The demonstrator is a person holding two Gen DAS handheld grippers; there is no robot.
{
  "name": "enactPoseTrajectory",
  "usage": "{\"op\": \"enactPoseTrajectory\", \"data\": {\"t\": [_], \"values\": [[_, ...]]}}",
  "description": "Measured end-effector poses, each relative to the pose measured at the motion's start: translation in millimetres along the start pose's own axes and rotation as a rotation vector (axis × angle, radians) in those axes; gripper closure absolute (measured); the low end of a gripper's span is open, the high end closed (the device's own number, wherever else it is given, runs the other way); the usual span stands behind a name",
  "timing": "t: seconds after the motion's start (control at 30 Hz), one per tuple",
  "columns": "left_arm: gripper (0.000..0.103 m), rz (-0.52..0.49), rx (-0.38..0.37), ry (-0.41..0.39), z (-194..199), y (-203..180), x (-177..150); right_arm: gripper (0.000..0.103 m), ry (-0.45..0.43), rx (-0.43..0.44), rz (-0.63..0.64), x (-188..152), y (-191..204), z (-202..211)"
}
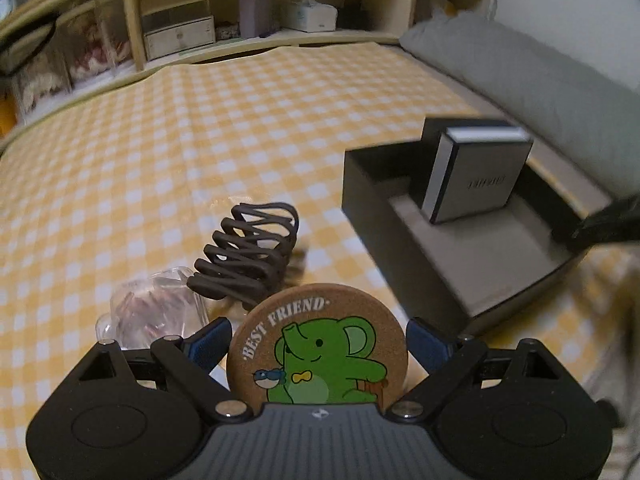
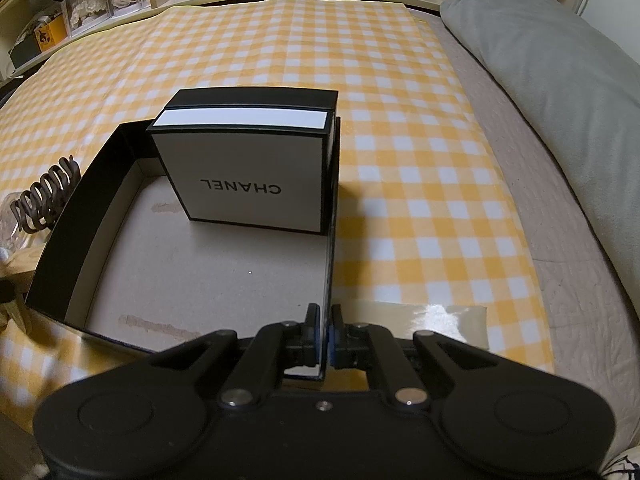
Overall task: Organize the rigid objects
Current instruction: 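Grasp the cork coaster with the left gripper and lift it, then lower the coaster into the black tray beside the CHANEL box, open left gripper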
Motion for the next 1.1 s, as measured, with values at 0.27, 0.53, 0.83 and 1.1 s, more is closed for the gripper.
{"op": "enactPoseTrajectory", "data": {"t": [0.27, 0.53, 0.83, 1.1], "values": [[0.002, -0.092, 0.017, 0.084, -3.7, -10.7, -19.2, 0.098, 0.002, 0.003, 0.001, -0.3, -0.2, 0.2], [0.002, -0.181, 0.088, 0.14, -11.0, -24.7, -33.4, 0.098, 0.002, 0.001, 0.001, -0.5, -0.1, 0.1], [0.006, -0.166, 0.087, 0.137, -8.6, -22.4, -30.6, 0.098, 0.003, -0.004, -0.003, -0.7, 0.0, 0.2], [0.006, -0.053, 0.063, 0.0, 24.6, -16.2, -4.7, 0.098, 0.003, -0.004, -0.003, -0.8, 0.0, 0.2]]}}
Point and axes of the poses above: each gripper's, at about its wrist camera, not at the fingertips, and z roughly against the way its jaws point, y to its left, x to its top, the point moved 6 cm from there along -z, roughly the way its jaws point, and after that the axes turned 9 degrees about -z, right-handed, at the moved point
